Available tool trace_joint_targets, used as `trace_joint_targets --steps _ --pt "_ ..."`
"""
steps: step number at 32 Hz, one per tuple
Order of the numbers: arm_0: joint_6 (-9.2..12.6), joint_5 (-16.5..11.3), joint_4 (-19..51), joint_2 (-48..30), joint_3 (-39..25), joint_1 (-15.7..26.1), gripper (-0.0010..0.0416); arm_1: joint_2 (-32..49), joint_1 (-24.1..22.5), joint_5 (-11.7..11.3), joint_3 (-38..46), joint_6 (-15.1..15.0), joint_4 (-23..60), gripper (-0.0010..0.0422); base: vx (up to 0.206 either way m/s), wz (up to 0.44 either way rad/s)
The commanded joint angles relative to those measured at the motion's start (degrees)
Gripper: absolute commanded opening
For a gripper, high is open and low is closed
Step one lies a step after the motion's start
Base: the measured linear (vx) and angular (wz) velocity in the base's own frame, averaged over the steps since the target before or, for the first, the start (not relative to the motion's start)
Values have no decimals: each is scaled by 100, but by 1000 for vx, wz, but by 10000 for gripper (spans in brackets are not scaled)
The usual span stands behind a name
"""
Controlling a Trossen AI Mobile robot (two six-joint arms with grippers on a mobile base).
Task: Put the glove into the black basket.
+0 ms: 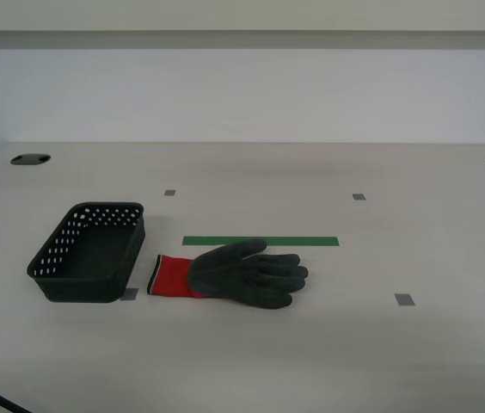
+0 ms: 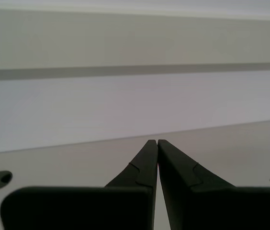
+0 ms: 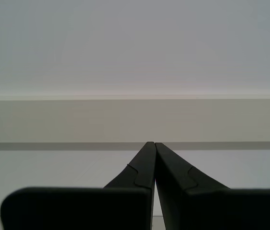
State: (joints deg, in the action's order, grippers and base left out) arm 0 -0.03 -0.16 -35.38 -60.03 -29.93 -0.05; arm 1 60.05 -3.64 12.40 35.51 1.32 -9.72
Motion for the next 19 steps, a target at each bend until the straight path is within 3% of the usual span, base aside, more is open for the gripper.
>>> trace_joint_targets --steps 1,10,19 --pt "0 -2 -15 0 -7 4 1 -2 -262 33 179 -4 570 -1 0 0" --pt "0 -2 -13 0 -7 4 1 72 -1139 28 518 52 1661 -1 0 0" --pt "0 -2 -13 0 -7 7 1 767 -1550 28 791 90 2511 0 0 0"
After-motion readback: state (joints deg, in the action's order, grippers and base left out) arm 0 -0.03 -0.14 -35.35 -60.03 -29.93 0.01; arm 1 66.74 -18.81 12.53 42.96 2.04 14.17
